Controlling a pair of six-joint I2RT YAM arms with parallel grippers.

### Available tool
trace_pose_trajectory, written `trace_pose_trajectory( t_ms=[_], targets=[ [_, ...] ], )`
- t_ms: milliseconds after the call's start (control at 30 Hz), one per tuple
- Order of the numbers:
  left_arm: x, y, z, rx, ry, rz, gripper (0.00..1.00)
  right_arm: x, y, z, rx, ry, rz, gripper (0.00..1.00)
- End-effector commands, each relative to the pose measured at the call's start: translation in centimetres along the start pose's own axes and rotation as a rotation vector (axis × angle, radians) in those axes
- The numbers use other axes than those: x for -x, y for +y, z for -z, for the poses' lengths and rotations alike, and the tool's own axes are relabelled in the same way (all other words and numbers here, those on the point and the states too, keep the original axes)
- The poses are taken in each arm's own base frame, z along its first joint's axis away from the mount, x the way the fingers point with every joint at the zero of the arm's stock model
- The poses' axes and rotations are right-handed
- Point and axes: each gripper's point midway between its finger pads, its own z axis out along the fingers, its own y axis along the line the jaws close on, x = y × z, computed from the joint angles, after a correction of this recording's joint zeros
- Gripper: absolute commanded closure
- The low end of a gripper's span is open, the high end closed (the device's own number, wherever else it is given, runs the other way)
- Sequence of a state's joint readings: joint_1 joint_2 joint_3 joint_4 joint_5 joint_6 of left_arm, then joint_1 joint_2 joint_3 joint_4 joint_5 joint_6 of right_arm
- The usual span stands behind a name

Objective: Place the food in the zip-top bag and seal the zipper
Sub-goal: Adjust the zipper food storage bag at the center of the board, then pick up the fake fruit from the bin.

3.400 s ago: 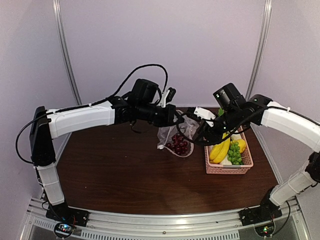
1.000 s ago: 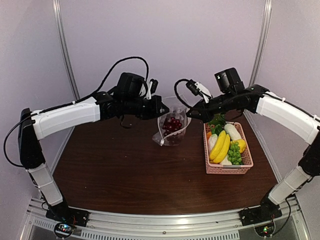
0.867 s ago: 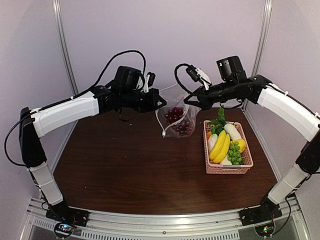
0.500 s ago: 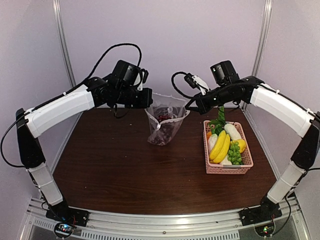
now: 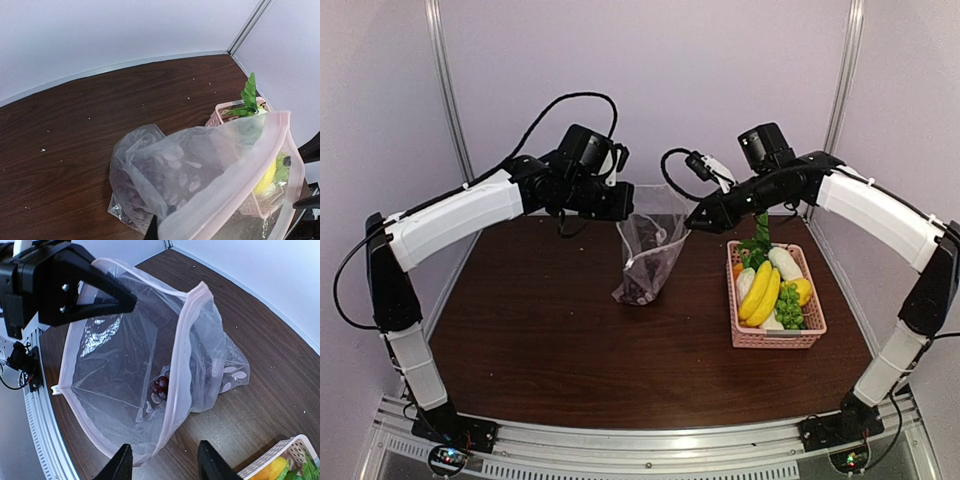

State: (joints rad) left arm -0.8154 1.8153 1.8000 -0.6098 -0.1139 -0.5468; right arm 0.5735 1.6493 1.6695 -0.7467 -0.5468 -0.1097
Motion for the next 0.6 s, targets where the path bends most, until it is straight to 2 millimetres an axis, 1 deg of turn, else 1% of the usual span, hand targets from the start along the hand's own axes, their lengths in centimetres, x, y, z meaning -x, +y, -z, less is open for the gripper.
trace_pose_trajectory(
  t_ms=[0,67,100,167,200,267,333,367,400,467,500,567],
  targets=[
    [3.3,0.7,1.4,-0.002,-0.057,-0.038,1.0,1.2,-0.4,4.3,-0.044,-0.055,0.049,0.46],
    [4.0,1.3,2.1,0.015,-0.063,-0.063,1.0,0.8,-1.5,6.3,-0.081,-0.082,0.041,0.42],
    [4.4,1.4,2.6,0.019,-0.067,-0.069,1.0,0.4,-2.3,7.1,-0.103,-0.086,0.033,0.41],
    [5.5,1.6,3.9,0.028,-0.087,-0.096,1.0,-1.0,-3.8,8.3,-0.146,-0.064,0.021,0.41],
    [6.2,1.7,4.8,0.033,-0.104,-0.106,1.0,-2.3,-4.6,8.7,-0.168,-0.032,0.017,0.4],
    [7.1,1.7,6.3,0.044,-0.129,-0.132,1.0,-5.3,-6.4,9.2,-0.234,0.053,0.016,0.4],
    [7.1,1.5,6.8,0.029,-0.131,-0.16,1.0,-8.3,-7.8,9.5,-0.278,0.115,0.015,0.4],
    [6.6,1.3,6.7,0.015,-0.118,-0.167,1.0,-9.8,-8.3,9.7,-0.293,0.141,0.007,0.4],
    [5.7,1.3,6.0,0.001,-0.09,-0.172,1.0,-11.3,-9.0,9.8,-0.322,0.169,0.002,0.4],
    [3.1,1.0,4.0,-0.042,-0.019,-0.169,1.0,-14.0,-10.1,10.0,-0.364,0.231,0.005,0.41],
    [1.5,0.7,2.8,-0.078,0.022,-0.166,1.0,-15.2,-10.3,10.0,-0.37,0.26,0.011,0.41],
    [-1.5,-0.3,1.0,-0.172,0.1,-0.158,1.0,-17.0,-10.9,9.8,-0.396,0.293,0.008,0.4]
  ],
)
